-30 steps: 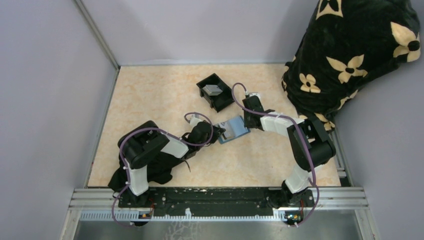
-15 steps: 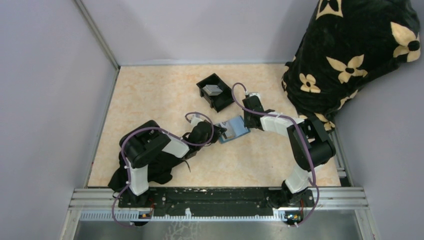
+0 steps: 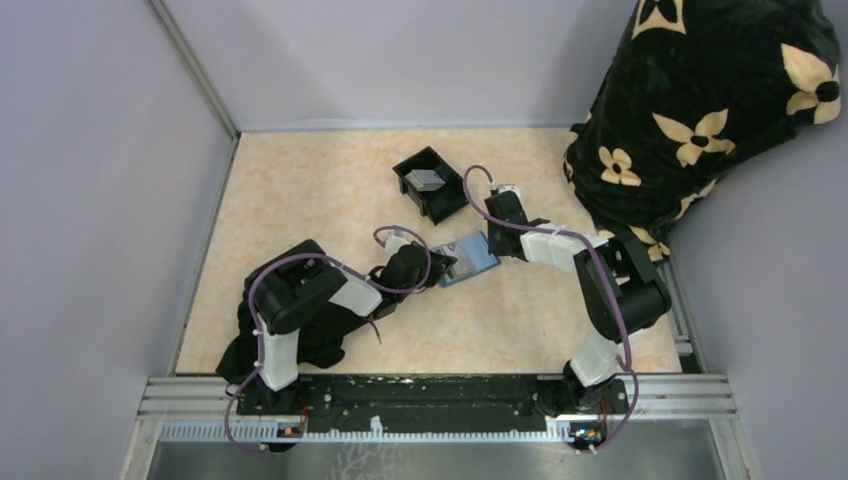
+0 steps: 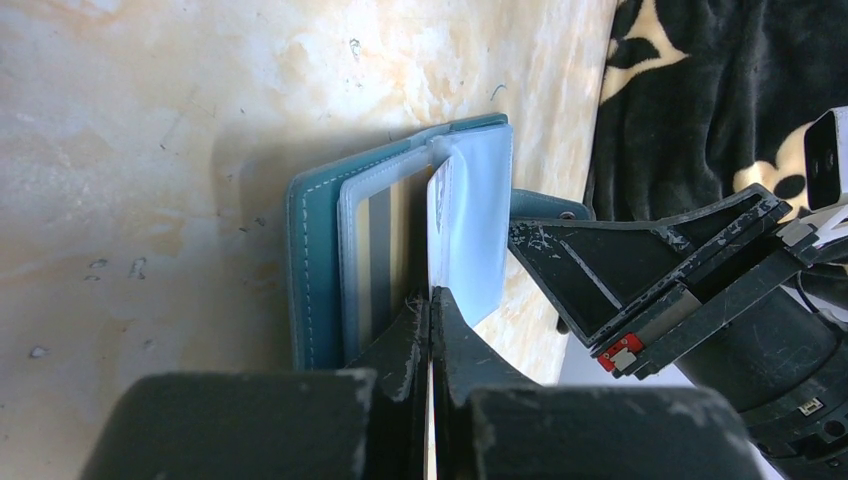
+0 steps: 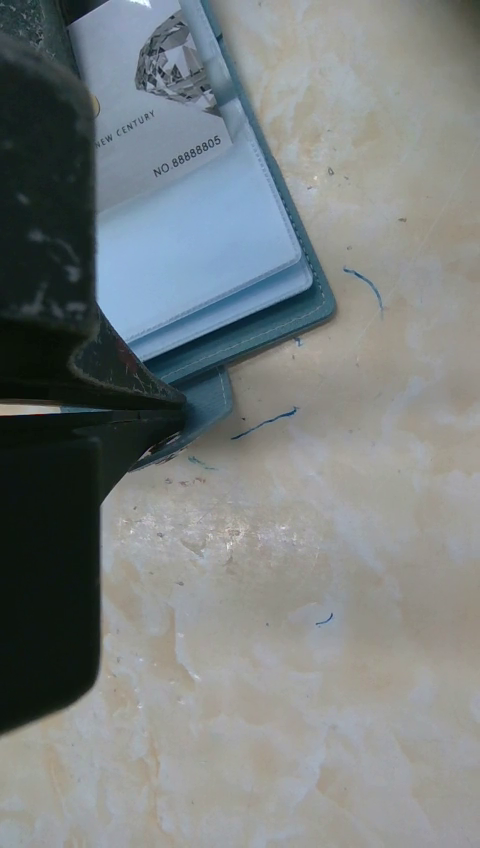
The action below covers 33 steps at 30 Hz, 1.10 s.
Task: Put the credit cards into the card holder
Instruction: Insert the credit card into the card holder.
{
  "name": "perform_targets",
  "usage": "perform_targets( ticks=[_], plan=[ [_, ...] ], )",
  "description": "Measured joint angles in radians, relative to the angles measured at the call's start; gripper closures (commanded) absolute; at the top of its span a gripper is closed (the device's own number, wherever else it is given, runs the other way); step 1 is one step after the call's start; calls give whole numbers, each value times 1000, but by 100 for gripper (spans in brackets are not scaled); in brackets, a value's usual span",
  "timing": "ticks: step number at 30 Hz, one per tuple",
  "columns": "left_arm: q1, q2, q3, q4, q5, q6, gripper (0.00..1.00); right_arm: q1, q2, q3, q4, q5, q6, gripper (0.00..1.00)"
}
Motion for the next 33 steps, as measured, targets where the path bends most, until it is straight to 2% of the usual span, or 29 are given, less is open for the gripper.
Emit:
perform_targets(
  ticks=[33],
  plan=[
    [-45,13,5,-6,-139,-70,100,10,5,0,11,8,-1,100]
  ],
)
